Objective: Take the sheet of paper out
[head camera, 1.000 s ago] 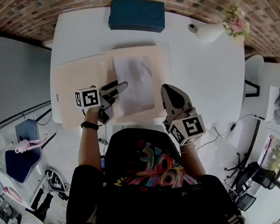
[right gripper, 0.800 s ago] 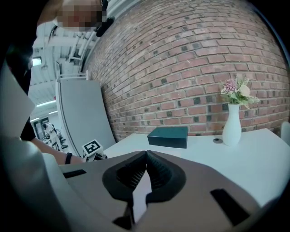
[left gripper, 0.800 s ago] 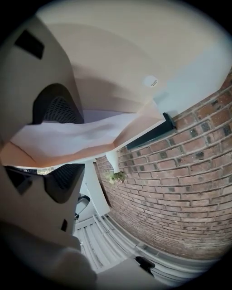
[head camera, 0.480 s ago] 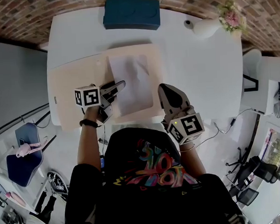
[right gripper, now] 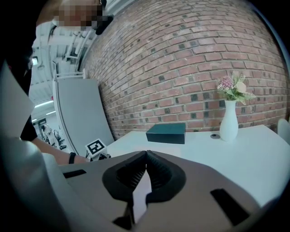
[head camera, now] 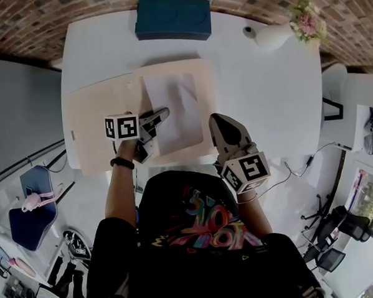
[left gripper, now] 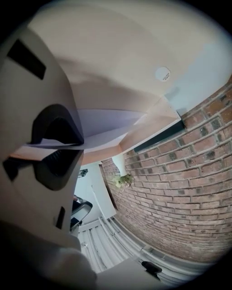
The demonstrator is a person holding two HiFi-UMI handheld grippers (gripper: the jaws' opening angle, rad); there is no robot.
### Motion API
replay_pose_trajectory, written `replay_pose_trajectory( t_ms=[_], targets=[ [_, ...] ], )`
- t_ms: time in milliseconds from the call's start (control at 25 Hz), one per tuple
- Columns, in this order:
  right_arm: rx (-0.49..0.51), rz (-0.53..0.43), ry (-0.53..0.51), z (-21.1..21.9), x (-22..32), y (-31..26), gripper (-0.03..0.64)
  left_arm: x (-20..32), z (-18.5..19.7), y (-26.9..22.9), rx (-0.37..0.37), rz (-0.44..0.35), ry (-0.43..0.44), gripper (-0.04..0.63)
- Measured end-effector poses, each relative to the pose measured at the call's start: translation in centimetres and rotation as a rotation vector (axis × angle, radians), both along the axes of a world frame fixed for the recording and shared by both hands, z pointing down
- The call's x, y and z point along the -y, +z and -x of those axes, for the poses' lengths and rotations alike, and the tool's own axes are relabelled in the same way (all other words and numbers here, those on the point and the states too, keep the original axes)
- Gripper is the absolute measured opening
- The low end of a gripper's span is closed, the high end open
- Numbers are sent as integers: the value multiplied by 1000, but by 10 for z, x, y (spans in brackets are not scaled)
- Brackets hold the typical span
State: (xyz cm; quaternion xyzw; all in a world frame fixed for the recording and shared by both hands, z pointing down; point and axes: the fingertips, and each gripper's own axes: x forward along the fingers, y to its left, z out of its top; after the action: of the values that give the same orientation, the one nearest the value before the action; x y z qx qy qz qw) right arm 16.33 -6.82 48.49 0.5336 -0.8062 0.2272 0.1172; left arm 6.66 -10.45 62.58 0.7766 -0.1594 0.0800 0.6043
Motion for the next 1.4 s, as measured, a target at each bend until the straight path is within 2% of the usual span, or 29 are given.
replay_pose_trajectory(
  t_ms=[120, 520, 1000, 1400],
  targets=[
    [-4, -4, 4, 1, 0, -1, 18, -2, 4, 2, 7, 15, -13, 25],
    [-15, -8, -36, 12, -1, -1, 18, 1, 30, -8, -14, 0, -81, 23],
    [-7, -11, -126, 51, 3, -4, 18, -7, 97, -18, 14, -18, -224, 23],
    [-7, -24, -207, 88, 7, -13, 18, -19, 166, -31, 49, -52, -387, 23]
  ],
)
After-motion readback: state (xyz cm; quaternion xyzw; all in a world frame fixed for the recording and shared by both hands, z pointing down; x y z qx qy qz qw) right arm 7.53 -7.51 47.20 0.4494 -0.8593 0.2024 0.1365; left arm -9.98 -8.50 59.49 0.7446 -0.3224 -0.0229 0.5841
